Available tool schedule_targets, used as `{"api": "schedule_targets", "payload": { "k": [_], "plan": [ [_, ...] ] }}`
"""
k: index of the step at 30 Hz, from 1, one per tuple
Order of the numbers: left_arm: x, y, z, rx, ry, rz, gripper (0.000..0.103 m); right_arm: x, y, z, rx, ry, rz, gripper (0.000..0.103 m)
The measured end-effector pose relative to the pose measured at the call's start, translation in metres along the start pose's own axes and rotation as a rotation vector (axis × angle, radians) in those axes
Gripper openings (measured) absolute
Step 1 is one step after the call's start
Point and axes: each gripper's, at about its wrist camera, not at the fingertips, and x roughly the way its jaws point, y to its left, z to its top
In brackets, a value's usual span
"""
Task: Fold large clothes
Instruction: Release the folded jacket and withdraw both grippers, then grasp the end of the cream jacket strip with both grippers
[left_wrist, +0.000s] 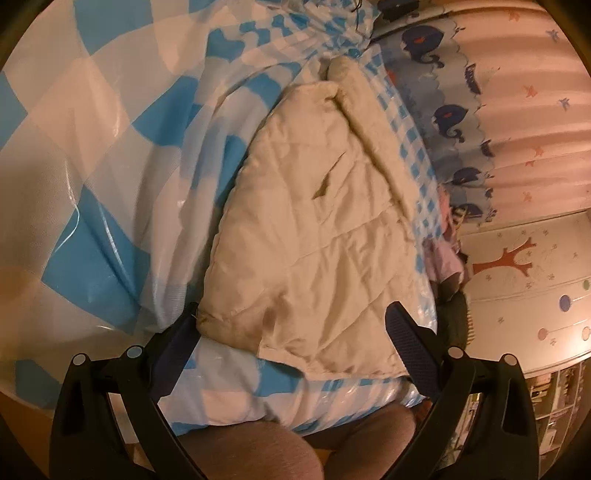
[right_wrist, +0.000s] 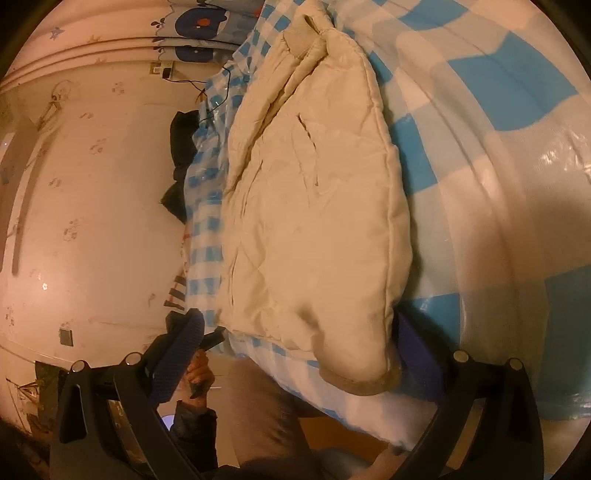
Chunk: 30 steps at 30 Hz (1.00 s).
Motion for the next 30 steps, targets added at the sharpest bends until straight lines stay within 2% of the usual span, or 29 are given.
{"api": "schedule_targets", "payload": {
  "k": [2, 4, 5, 6, 8, 9, 14, 16, 18, 19, 20, 21, 22, 23, 26, 30],
  "plan": [
    [0.001, 0.002, 0.0, -0.008, 0.008, -0.013, 0.094, 0.002, 0.003, 0.001, -0.003, 0.005, 0.006, 0.096],
    [-0.008, -0.006, 0.001, 0.0, -0.023, -0.133, 0.094, 0.004, 0.013, 0.0, -0.037, 0.005, 0.049, 0.096],
    [-0.013, -0.011, 0.002, 0.019, -0.039, -0.151, 0.094, 0.004, 0.017, 0.0, -0.051, 0.002, 0.062, 0.096],
    [-0.014, -0.015, 0.003, 0.037, -0.042, -0.128, 0.094, 0.006, 0.018, 0.0, -0.058, 0.009, 0.048, 0.096],
    [-0.009, -0.018, 0.008, 0.062, -0.011, -0.018, 0.094, 0.013, 0.015, 0.0, -0.055, 0.037, -0.025, 0.096],
    [-0.007, -0.016, 0.009, 0.054, 0.003, 0.006, 0.094, 0.016, 0.013, 0.0, -0.057, 0.05, -0.049, 0.096],
    [-0.001, -0.003, 0.013, 0.037, 0.046, 0.044, 0.094, 0.02, 0.012, -0.001, -0.068, 0.066, -0.096, 0.095],
    [0.005, -0.003, 0.012, 0.05, 0.071, 0.054, 0.094, 0.023, 0.011, 0.0, -0.069, 0.072, -0.13, 0.077],
    [0.011, -0.003, 0.013, 0.073, 0.083, 0.092, 0.094, 0.027, 0.009, -0.001, -0.066, 0.083, -0.163, 0.038],
    [0.013, -0.004, 0.014, 0.085, 0.083, 0.112, 0.091, 0.027, 0.007, -0.002, -0.069, 0.084, -0.171, 0.033],
    [0.016, -0.004, 0.015, 0.097, 0.082, 0.147, 0.075, 0.027, 0.006, -0.002, -0.073, 0.081, -0.173, 0.029],
    [0.019, -0.003, 0.017, 0.102, 0.098, 0.196, 0.053, 0.026, 0.007, -0.002, -0.08, 0.077, -0.166, 0.025],
    [0.022, 0.0, 0.019, 0.097, 0.107, 0.222, 0.042, 0.025, 0.009, -0.002, -0.089, 0.075, -0.167, 0.024],
    [0.023, 0.004, 0.021, 0.087, 0.117, 0.233, 0.018, 0.025, 0.011, -0.002, -0.102, 0.07, -0.171, 0.021],
    [0.017, -0.001, 0.021, 0.1, 0.106, 0.223, 0.01, 0.022, 0.027, -0.001, -0.14, 0.038, -0.153, 0.017],
    [0.001, -0.023, 0.014, 0.13, 0.082, 0.195, 0.007, 0.007, 0.055, 0.005, -0.196, -0.019, -0.104, 0.015]
  ]
}}
